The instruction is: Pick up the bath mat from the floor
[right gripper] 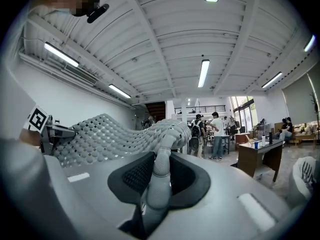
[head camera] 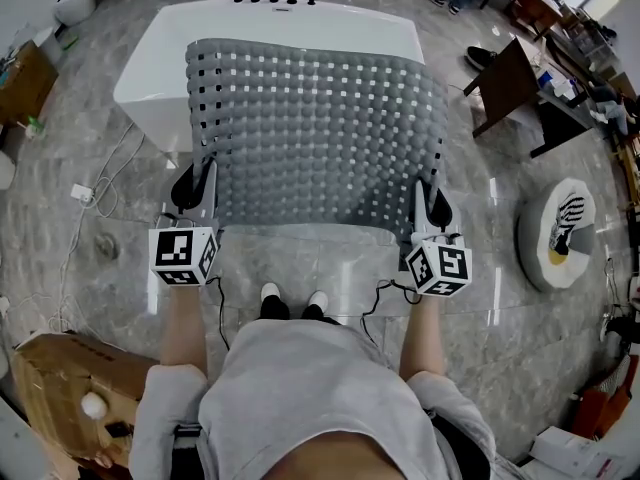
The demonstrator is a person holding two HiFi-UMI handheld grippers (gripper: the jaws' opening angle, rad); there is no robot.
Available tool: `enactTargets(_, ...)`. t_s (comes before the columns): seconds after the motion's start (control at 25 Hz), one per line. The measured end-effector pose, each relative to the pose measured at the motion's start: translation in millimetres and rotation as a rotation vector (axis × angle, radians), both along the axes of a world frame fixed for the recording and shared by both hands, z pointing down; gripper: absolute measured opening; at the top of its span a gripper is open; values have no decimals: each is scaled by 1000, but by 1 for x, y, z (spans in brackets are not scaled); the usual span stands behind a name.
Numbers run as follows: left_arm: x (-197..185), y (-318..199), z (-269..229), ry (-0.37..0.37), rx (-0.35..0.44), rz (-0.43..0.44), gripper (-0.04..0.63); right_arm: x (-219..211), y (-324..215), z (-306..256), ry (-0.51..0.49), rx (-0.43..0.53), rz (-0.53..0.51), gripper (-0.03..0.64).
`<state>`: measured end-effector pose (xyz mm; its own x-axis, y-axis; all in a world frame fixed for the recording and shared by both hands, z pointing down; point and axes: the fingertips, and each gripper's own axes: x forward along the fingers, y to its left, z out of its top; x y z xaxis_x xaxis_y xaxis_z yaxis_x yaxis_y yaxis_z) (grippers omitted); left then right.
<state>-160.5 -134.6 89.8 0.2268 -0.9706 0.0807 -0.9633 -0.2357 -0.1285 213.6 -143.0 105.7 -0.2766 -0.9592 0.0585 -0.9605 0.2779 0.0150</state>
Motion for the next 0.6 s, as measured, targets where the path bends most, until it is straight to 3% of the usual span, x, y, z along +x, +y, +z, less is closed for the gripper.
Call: enactTargets(0.6,-4,-1,-7,0,22,-4,60,-4,-4,-8,-1,26,-6,71)
